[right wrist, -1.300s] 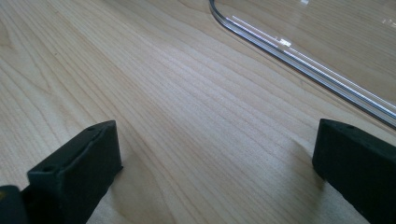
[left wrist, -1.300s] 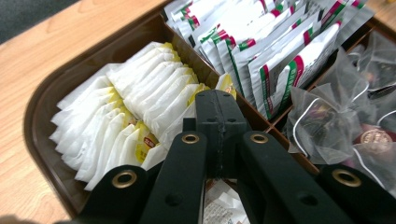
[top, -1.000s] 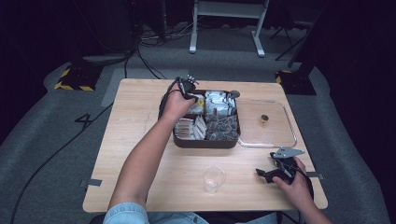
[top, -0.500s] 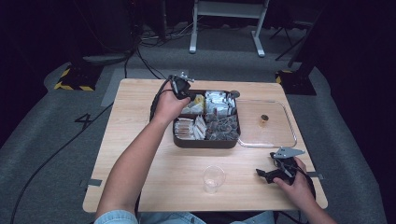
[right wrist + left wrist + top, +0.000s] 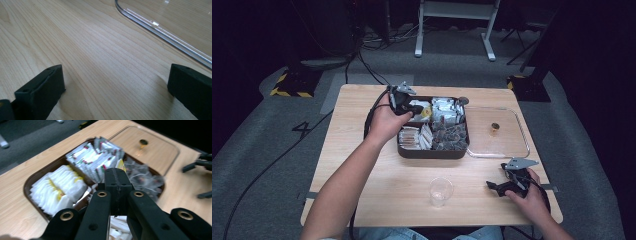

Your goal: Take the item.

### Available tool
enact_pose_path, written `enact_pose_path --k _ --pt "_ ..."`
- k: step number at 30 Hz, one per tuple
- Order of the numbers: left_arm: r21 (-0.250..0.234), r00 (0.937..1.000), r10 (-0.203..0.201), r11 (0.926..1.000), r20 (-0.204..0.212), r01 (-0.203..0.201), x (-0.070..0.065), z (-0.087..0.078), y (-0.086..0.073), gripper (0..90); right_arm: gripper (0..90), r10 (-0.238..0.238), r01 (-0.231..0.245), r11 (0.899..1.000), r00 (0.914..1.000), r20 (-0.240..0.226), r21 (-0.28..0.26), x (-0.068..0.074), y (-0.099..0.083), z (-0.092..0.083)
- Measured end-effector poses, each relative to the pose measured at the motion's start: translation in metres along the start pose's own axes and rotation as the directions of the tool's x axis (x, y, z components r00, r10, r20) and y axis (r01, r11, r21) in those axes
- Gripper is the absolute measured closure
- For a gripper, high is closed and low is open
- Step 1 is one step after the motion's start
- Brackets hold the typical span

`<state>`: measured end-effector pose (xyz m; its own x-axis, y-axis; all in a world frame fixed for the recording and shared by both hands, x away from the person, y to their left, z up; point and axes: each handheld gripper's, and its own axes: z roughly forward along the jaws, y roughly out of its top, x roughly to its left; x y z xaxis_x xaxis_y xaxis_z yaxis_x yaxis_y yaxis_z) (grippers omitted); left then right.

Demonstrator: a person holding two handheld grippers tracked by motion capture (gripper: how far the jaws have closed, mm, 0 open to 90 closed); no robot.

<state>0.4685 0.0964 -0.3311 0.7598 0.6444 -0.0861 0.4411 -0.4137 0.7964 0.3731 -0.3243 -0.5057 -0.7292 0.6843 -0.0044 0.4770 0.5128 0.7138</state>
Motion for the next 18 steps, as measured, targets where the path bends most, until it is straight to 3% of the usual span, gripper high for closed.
enact_pose_path --k 8,13,18 --pt "-0.037 0.9970 0.043 0.9985 0.065 -0.040 -0.020 -0.020 -0.012 90.0 0.9 -0.002 0.002 1.000 1.0000 -0.003 0.002 -0.001 0.001 0.001" --pt "-0.066 0.9910 0.084 0.9948 0.104 -0.077 -0.037 -0.032 -0.022 90.0 0.9 -0.001 0.001 1.000 1.0000 -0.004 0.001 -0.001 0.002 0.002" --pt "-0.075 0.9862 0.096 0.9934 0.135 -0.087 -0.049 -0.036 -0.029 90.0 0.9 -0.001 0.001 1.000 1.0000 -0.003 0.001 -0.001 0.002 0.002"
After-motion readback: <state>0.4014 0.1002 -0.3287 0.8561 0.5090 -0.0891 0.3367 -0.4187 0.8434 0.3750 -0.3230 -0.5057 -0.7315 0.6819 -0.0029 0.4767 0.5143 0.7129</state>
